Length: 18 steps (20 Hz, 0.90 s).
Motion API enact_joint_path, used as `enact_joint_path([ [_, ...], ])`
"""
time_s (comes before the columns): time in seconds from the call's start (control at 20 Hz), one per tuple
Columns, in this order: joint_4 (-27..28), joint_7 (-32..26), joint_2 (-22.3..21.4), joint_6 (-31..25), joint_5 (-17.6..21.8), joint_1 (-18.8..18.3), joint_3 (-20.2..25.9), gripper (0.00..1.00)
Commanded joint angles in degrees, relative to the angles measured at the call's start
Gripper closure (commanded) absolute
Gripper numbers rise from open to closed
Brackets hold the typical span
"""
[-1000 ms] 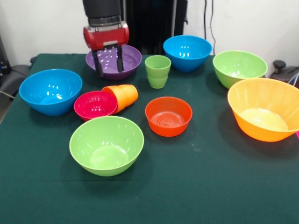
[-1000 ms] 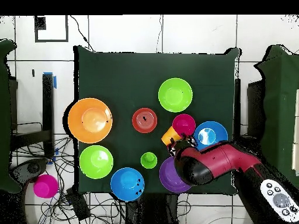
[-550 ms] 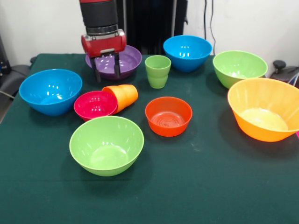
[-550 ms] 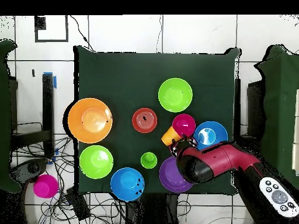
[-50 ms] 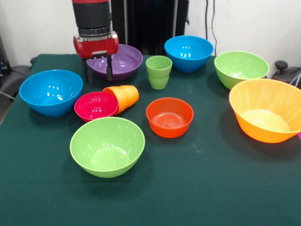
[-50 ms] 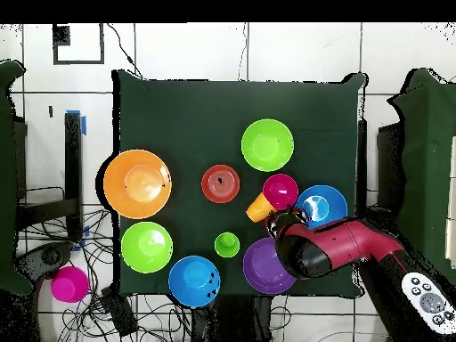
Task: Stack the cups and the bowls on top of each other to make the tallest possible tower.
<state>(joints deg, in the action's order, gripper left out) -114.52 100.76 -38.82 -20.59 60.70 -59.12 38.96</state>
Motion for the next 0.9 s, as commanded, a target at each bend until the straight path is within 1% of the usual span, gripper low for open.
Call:
enact_joint_path([
  [0.05,2.9,-1.5,-1.8,-2.4,-0.2,1.8,-2.1,0.00],
  [0.2,2.7,-1.5,-2.2,-2.0,-0.5,1.5,-1.7,0.00],
  [0.3,2.0,-1.5,-3.7,-2.2,-1.5,1.1,-1.3,0.00],
  [0.4,1.6,-0.2,-5.4,-1.6,-2.3,0.8,-1.6,0.00],
  [0.55,2.4,3.8,-5.6,-0.2,-1.9,1.5,-4.5,0.00],
  [0.65,2.9,4.5,-5.7,0.3,-1.6,1.5,-5.5,0.00],
  [0.8,2.7,1.0,-7.1,-2.1,-3.5,0.2,-4.3,0.00],
  [0.9,1.4,-3.1,-9.1,-4.6,-6.1,-1.5,-2.1,0.00],
])
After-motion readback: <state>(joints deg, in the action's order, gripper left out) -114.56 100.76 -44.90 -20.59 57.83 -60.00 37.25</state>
